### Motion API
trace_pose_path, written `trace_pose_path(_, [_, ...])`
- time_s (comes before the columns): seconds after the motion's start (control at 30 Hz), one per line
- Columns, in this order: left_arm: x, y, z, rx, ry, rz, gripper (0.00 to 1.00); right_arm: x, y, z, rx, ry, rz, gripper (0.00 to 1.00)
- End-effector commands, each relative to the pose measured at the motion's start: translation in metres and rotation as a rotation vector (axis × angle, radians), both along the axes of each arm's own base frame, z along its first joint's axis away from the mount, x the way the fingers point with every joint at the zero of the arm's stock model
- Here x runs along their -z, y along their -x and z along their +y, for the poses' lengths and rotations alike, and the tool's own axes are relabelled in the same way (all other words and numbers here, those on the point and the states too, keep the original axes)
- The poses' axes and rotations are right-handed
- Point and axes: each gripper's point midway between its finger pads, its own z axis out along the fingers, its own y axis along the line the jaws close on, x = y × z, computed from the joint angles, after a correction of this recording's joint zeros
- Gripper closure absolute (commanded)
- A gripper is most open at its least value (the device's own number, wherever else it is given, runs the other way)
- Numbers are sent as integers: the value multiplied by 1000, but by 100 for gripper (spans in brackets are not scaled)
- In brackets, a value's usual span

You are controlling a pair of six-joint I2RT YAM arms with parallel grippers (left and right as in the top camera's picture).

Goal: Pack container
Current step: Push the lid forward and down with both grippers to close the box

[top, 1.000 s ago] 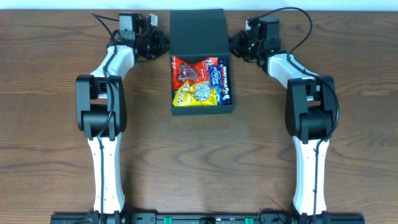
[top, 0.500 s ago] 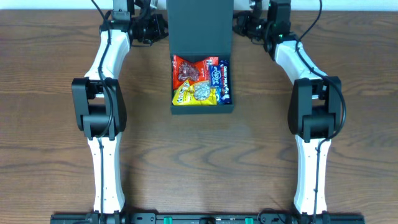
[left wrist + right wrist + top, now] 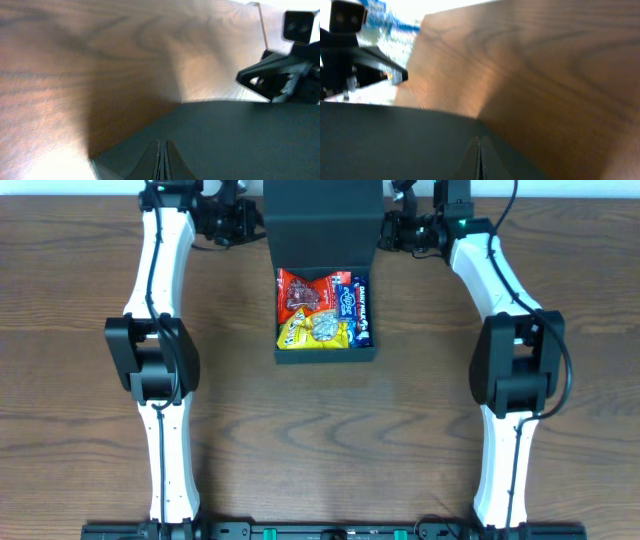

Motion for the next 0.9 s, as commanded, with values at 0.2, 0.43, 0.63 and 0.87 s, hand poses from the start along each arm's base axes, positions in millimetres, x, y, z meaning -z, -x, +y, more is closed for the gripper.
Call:
trace_pose_path(0.2, [-13, 16, 15, 95, -38, -61, 94, -22, 11, -15, 0, 184, -101, 99])
trace_pose_path(0.43, [-13, 21, 31, 66, -36, -23, 94, -27, 11, -22, 20, 195, -96, 99])
trace_pose_path(0.63, [-25, 40, 50, 25, -110, 39, 94, -49, 7, -39, 106, 298, -150, 99])
trace_pose_path(0.87, [-66, 74, 52, 31, -151, 51, 94, -95, 6, -57, 181, 336, -247, 99])
